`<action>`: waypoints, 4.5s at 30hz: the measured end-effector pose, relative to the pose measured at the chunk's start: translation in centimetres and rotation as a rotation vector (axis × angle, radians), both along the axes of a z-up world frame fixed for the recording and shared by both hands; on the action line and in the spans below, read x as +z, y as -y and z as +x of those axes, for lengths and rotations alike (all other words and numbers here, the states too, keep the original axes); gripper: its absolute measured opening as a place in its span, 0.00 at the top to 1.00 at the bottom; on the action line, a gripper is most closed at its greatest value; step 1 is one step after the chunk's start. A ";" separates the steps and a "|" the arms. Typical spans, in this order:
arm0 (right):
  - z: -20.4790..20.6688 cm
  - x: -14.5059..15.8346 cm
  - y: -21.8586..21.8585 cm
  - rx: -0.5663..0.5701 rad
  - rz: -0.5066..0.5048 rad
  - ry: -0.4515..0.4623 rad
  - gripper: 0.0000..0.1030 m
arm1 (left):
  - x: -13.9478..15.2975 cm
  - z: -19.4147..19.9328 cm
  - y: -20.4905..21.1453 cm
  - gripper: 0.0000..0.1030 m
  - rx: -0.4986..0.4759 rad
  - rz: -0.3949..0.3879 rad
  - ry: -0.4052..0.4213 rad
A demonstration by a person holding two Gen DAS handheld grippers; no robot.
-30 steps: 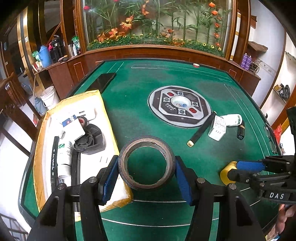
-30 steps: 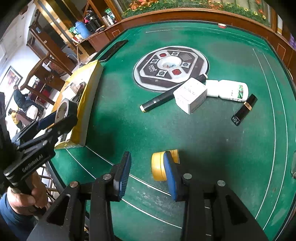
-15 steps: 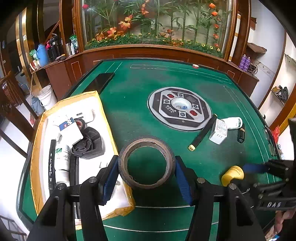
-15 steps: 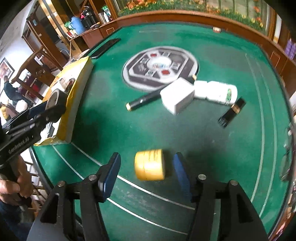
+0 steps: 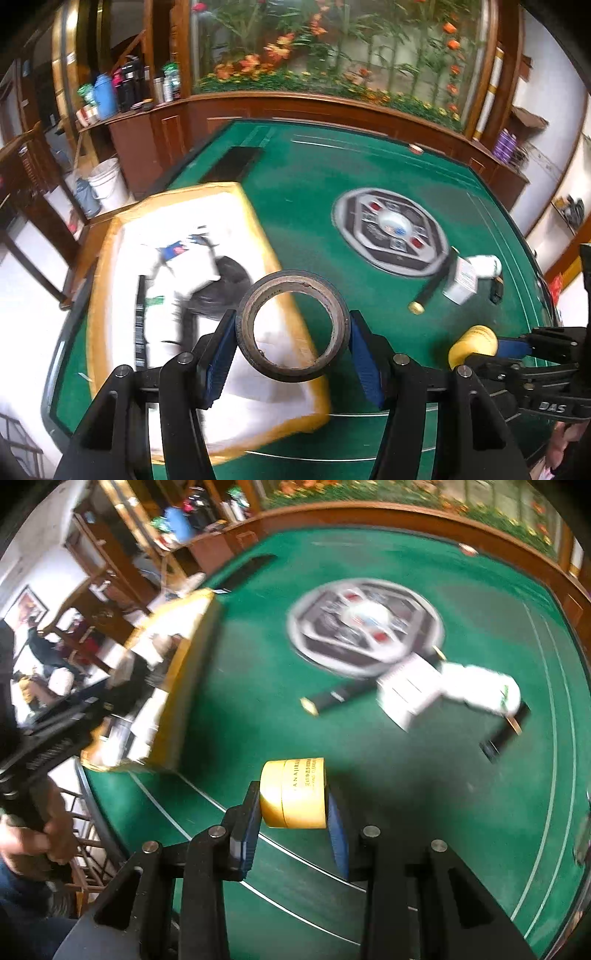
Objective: Organize rigid objects
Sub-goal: 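Carry the brown and yellow tape rolls over the tray with both tools, then lower both tape rolls into the tray and open both tools, then move both open tools back over the remaining items on the table, then grasp a black marker and the pink-bordered white box with the left tool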
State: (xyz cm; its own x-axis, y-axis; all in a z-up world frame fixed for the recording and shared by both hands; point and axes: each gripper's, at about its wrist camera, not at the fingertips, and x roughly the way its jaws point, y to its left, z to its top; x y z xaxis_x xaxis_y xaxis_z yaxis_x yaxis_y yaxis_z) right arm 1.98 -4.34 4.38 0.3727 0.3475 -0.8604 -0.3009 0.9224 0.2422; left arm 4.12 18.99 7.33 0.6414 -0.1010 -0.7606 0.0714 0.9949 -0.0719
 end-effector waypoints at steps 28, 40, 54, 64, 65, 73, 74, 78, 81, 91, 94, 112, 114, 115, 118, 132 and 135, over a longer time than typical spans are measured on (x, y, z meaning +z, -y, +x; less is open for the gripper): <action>4.5 -1.2 -19.1 0.231 0.022 -0.043 0.68 | -4.6 -1.0 -10.2 0.39 0.064 0.029 -0.117; 4.5 0.8 -18.9 0.214 0.008 0.023 0.35 | -3.8 -1.1 -10.6 0.31 0.091 0.004 -0.096; 2.9 2.3 -9.8 0.001 0.062 0.042 0.29 | -1.8 -1.7 -5.2 0.24 0.020 0.014 -0.066; 0.1 1.2 1.4 -0.289 -0.117 0.042 0.21 | -1.3 -2.2 3.6 0.24 -0.130 0.032 -0.061; -0.2 1.0 2.5 -0.314 -0.122 0.032 0.21 | -1.4 -2.2 4.7 0.24 -0.149 0.034 -0.064; -3.3 -0.4 11.6 -0.465 -0.251 -0.027 0.16 | -1.5 -1.1 12.5 0.24 -0.276 0.043 -0.081; -3.6 -0.5 12.2 -0.474 -0.261 -0.032 0.15 | -1.6 -0.6 13.4 0.22 -0.293 0.042 -0.090; -5.1 -0.7 15.5 -0.506 -0.231 -0.045 0.14 | -2.1 2.4 16.4 0.22 -0.338 0.030 -0.139; -6.4 -0.6 17.9 -0.541 -0.179 -0.058 0.14 | -2.7 5.0 18.4 0.21 -0.359 0.026 -0.178; -9.3 0.1 21.9 -0.557 -0.042 -0.047 0.14 | -6.0 9.5 24.1 0.25 -0.387 0.137 -0.236; -9.6 0.4 22.3 -0.542 -0.013 -0.035 0.14 | -6.6 9.0 24.2 0.45 -0.375 0.151 -0.238; 8.3 3.0 15.0 -0.100 0.019 0.043 0.15 | -6.0 -4.7 15.7 0.49 -0.285 0.108 -0.235; 10.8 1.9 14.2 -0.088 -0.013 0.047 0.15 | -5.7 -5.3 14.4 0.49 -0.254 0.087 -0.230; 11.9 1.1 14.0 -0.076 -0.018 0.025 0.15 | -5.6 -5.1 13.7 0.49 -0.245 0.069 -0.233; 14.1 -1.2 13.5 -0.067 -0.021 -0.022 0.15 | -5.4 -5.5 11.9 0.49 -0.209 0.033 -0.234; 9.3 -4.0 9.9 0.071 -0.101 -0.119 0.47 | -5.7 -5.6 11.2 0.49 -0.189 0.022 -0.237; 8.3 -3.1 9.8 0.082 -0.112 -0.112 0.42 | -5.7 -5.8 11.5 0.49 -0.204 0.035 -0.227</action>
